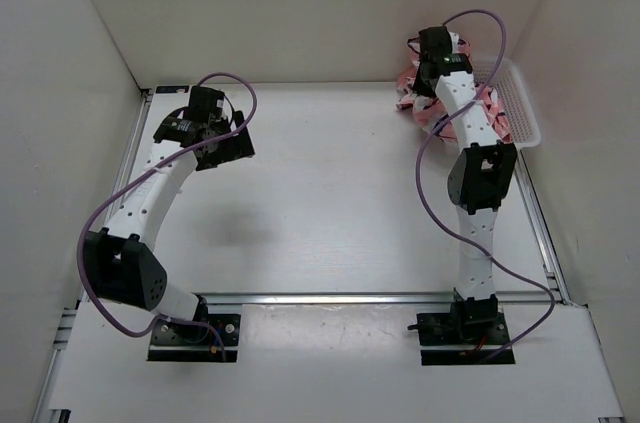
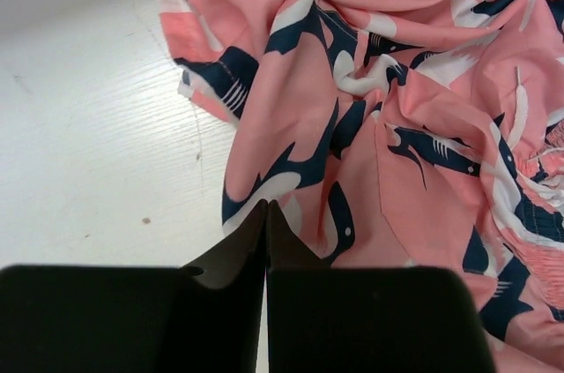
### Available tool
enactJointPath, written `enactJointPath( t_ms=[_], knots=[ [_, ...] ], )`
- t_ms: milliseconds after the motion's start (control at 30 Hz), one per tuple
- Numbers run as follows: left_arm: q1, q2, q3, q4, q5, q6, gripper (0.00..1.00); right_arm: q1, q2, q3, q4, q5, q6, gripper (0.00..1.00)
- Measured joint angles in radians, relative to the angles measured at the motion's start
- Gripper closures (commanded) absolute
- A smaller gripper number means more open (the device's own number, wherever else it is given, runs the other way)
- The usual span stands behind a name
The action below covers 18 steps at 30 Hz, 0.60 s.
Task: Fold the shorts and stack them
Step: Grab the shorts from the pile
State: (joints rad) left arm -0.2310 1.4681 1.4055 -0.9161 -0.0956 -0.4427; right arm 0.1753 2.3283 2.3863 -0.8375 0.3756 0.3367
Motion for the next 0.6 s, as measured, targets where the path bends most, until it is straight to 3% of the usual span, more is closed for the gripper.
enactJointPath(
  t_ms=[67, 100, 200, 233, 333, 400, 600],
  knots=[
    [0.0, 0.0, 0.0, 0.0, 0.0, 0.001, 0.0, 0.002, -0.037, -0.021, 0.005, -0.012, -0.007, 1.0],
    [0.0, 0.0, 0.0, 0.0, 0.0, 0.001, 0.0, 0.002, -0.062, -0.034, 0.008, -0.015, -0.009, 0.9],
    [0.0, -0.002, -0.001, 0.0, 0.0, 0.0, 0.0, 0.004, -0.158, -0.053, 0.024, -0.024, -0.02, 0.17],
    [0.0, -0.004, -0.002, 0.0, 0.0, 0.0, 0.0, 0.005, -0.186, -0.053, 0.031, -0.028, -0.024, 0.08],
    [0.0, -0.01, -0.007, 0.0, 0.0, 0.0, 0.0, 0.005, -0.23, -0.024, 0.039, -0.031, -0.049, 0.05],
    [0.0, -0.011, -0.009, 0.0, 0.0, 0.0, 0.0, 0.005, -0.207, 0.02, 0.034, -0.029, -0.055, 0.07],
    [0.0, -0.011, -0.011, 0.0, 0.0, 0.001, 0.0, 0.005, -0.024, 0.039, 0.014, -0.014, -0.057, 0.29]
  ],
)
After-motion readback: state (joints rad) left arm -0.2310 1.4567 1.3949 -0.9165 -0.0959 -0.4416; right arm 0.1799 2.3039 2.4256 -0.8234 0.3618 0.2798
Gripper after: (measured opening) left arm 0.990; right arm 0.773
